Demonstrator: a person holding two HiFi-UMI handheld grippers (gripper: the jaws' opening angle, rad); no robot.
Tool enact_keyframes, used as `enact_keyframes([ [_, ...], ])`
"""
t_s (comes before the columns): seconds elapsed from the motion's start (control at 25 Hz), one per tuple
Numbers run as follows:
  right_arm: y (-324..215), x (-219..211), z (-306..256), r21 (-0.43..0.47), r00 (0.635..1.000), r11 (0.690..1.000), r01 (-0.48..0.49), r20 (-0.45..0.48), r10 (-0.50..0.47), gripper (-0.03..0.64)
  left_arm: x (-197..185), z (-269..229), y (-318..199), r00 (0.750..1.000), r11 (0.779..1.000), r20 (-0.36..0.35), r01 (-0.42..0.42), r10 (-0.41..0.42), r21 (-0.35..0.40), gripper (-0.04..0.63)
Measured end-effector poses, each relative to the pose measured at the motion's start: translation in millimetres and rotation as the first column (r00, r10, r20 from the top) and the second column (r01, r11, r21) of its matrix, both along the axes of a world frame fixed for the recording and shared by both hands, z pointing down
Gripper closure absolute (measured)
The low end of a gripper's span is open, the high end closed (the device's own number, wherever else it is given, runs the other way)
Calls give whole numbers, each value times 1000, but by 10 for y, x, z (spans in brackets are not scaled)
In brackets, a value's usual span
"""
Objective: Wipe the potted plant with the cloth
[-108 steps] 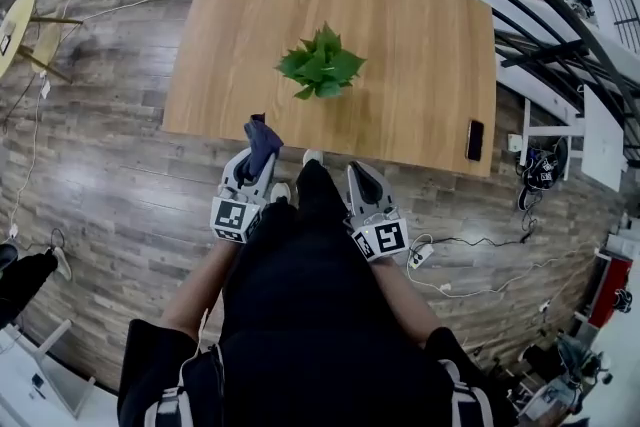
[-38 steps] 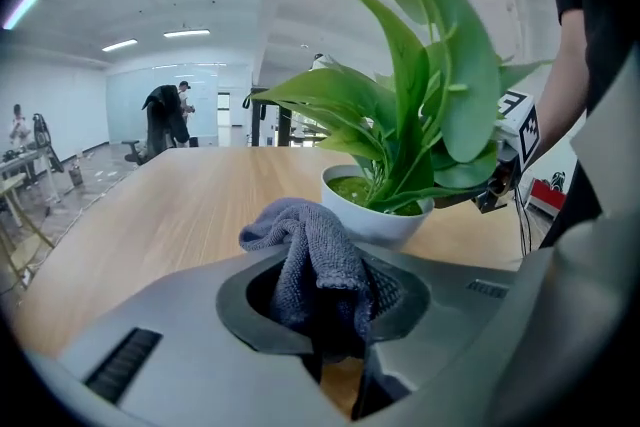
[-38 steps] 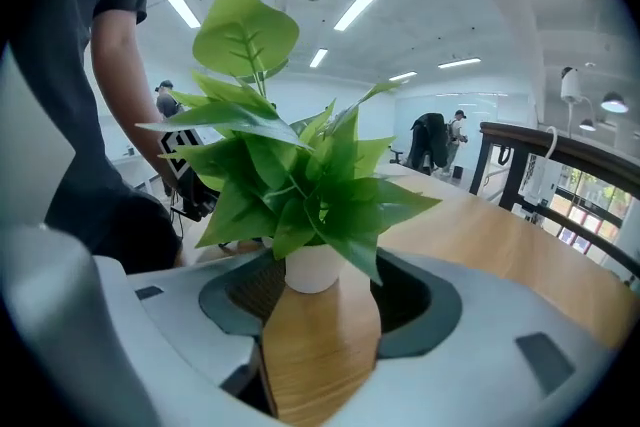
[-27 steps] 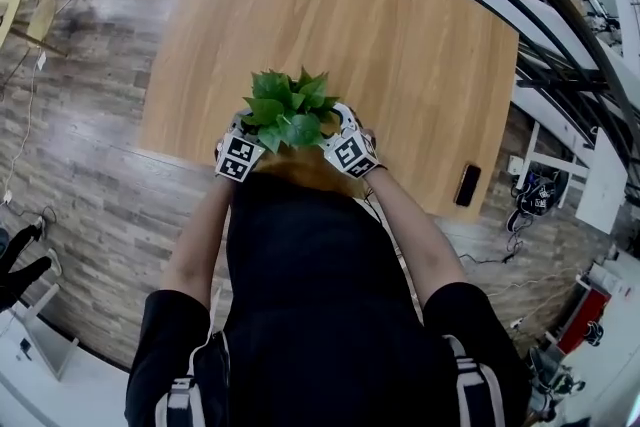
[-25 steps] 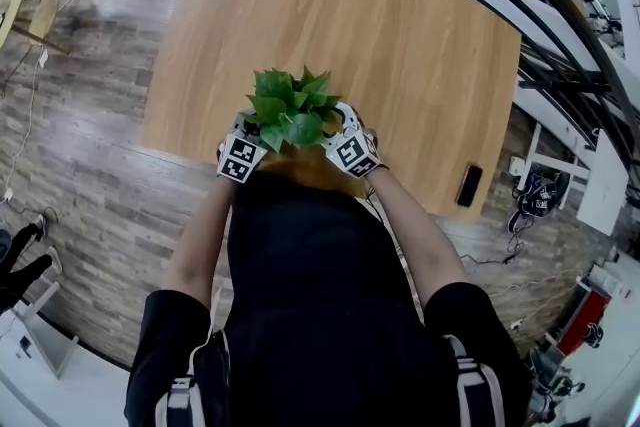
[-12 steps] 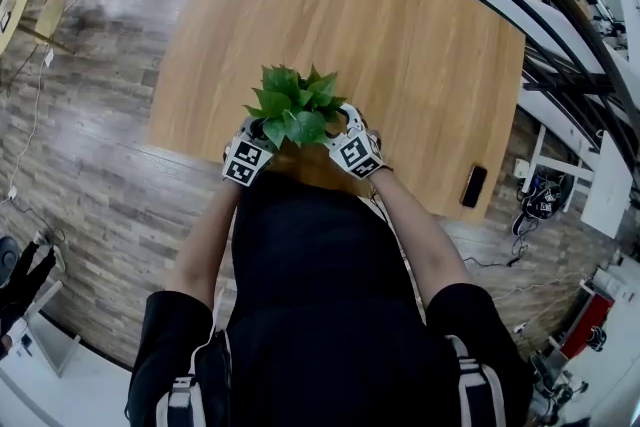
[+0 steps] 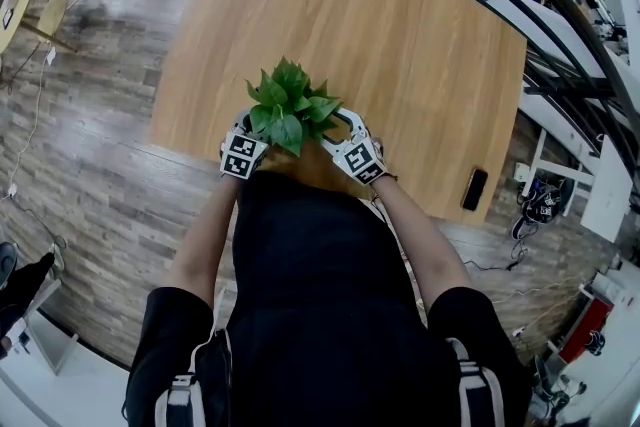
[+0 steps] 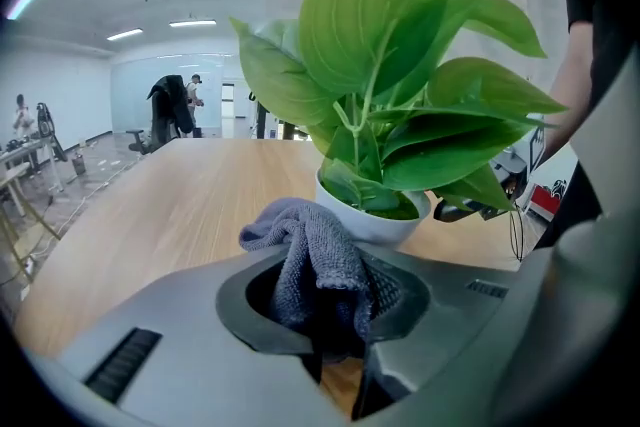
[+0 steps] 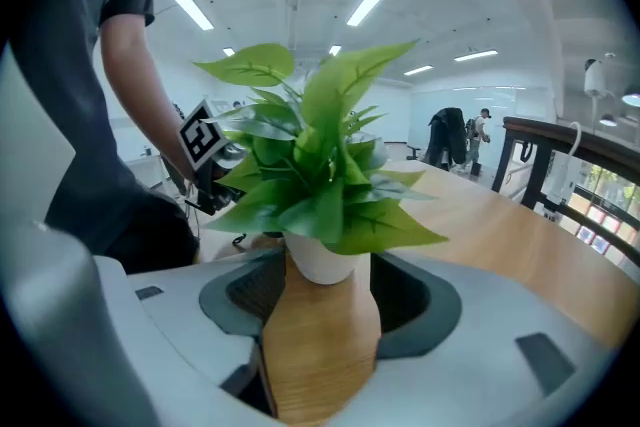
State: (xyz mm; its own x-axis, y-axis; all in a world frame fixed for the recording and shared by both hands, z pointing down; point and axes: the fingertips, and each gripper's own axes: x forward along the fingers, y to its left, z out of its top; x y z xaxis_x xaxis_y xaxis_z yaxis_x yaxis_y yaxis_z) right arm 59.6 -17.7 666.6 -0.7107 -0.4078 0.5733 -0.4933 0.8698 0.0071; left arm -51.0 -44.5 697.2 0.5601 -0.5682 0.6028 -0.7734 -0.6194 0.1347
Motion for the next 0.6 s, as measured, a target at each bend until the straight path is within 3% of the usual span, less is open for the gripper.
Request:
enact_keyframes([
  [0.08,-123,21,-14,13,1000,1000,-20,-7,20,370,1,-3,-17,1000,1000,1,-6,6,0,480],
  [0.32,-158,-152,-63,37,998,997,63,-26,-62,370,63,-32,29,997,998,27,-69,70,-11,480],
  [0.6,-164,-153,-37,35,999,998,46,-13,-45,370,141,-57,174,990,991,34,-135,136,-23,480],
])
